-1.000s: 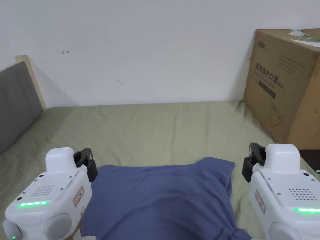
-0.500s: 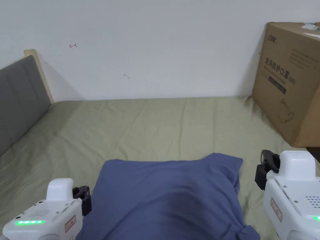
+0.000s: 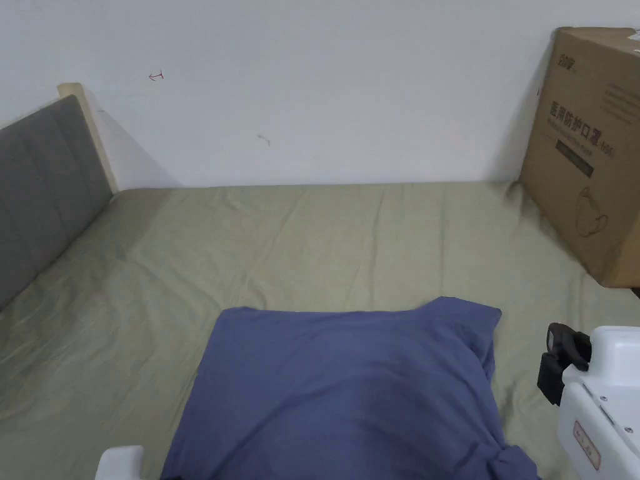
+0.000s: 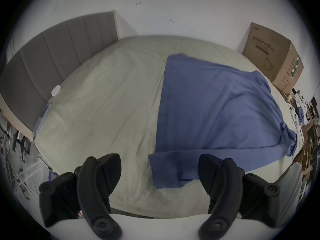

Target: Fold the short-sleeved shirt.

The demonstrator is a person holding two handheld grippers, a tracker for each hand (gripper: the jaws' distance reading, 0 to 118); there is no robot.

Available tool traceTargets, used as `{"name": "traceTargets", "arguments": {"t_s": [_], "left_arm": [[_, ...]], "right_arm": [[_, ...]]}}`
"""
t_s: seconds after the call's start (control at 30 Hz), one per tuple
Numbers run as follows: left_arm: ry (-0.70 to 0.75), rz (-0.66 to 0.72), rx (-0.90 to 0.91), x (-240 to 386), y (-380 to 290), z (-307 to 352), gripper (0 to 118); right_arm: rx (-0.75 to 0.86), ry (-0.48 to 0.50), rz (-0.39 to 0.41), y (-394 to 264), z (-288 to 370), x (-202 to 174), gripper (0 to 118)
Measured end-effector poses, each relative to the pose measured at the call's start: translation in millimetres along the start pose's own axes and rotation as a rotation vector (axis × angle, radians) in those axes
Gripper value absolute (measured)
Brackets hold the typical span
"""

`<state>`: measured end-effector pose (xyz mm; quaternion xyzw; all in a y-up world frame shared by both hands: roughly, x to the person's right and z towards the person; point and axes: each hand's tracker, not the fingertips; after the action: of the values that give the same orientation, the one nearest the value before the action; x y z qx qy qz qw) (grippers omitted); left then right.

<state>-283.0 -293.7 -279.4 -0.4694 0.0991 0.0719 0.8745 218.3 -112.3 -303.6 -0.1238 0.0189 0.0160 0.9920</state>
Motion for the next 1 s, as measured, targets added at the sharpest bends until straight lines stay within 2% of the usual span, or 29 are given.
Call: {"name": "traceTargets", "arguments": {"t_s": [0.07,0.1,0.17,0.2,0.33,0.37,0.4,0.43,0.47,0.5,0.53,0.7,0.77,0.87,0.9,0.93,1.0], "left_arm": [[-0.010,0.010,-0.015,2.7,-3.8,-6.8,86],[-0.021,0.005,-0.024,5.2,-5.3,-7.8,74],[-0.042,-0.003,-0.032,10.4,-7.9,-11.5,21],[-0.060,-0.009,-0.034,11.9,-9.7,-12.2,9],[-0.039,-0.014,-0.003,15.5,-10.2,-6.5,4],[-0.044,0.002,0.016,13.5,-9.5,-2.7,4],[-0.056,0.023,0.031,11.5,-8.6,1.0,4],[-0.061,0.034,0.041,10.1,-7.1,4.5,4],[-0.065,0.040,0.050,8.7,-5.2,7.1,4],[-0.068,0.041,0.056,7.9,-3.6,10.4,4],[-0.071,0.044,0.067,7.7,-2.6,13.7,4],[-0.069,0.024,0.109,8.0,-0.2,20.0,4],[-0.068,0.014,0.106,9.8,1.0,22.7,4],[-0.069,0.009,0.101,9.4,1.7,21.1,4],[-0.069,0.010,0.101,9.3,2.1,20.8,4],[-0.069,0.014,0.100,9.5,2.6,20.8,4],[-0.074,0.026,0.107,8.3,4.5,22.9,4]], "right_arm": [[-0.012,-0.004,-0.005,-3.7,0.6,3.7,0],[-0.019,-0.007,-0.006,-5.4,0.9,4.1,0],[-0.033,-0.017,-0.004,-9.7,1.1,7.1,0],[-0.041,-0.021,-0.005,-12.7,0.9,9.4,0],[-0.116,-0.030,-0.045,-32.8,0.5,20.7,0],[-0.154,-0.042,-0.053,-41.9,-0.1,22.8,10],[-0.194,-0.045,-0.053,-52.7,-2.2,25.9,31],[-0.261,-0.028,-0.060,-64.5,-6.2,29.4,67],[-0.324,-0.017,-0.072,-76.4,-11.6,32.7,95],[-0.404,-0.006,-0.098,-92.8,-17.4,35.9,108],[-0.445,-0.007,-0.105,-109.8,-22.4,37.8,111],[-0.625,0.001,-0.120,-172.5,-44.1,37.5,107],[-0.670,0.013,-0.148,-185.2,-49.5,36.3,86],[-0.704,0.031,-0.167,-197.7,-57.5,36.4,46],[-0.694,0.052,-0.167,-199.8,-56.7,34.1,32],[-0.691,0.061,-0.157,-198.9,-56.3,32.3,9],[-0.651,0.055,-0.126,-190.0,-50.3,28.7,9]]}}
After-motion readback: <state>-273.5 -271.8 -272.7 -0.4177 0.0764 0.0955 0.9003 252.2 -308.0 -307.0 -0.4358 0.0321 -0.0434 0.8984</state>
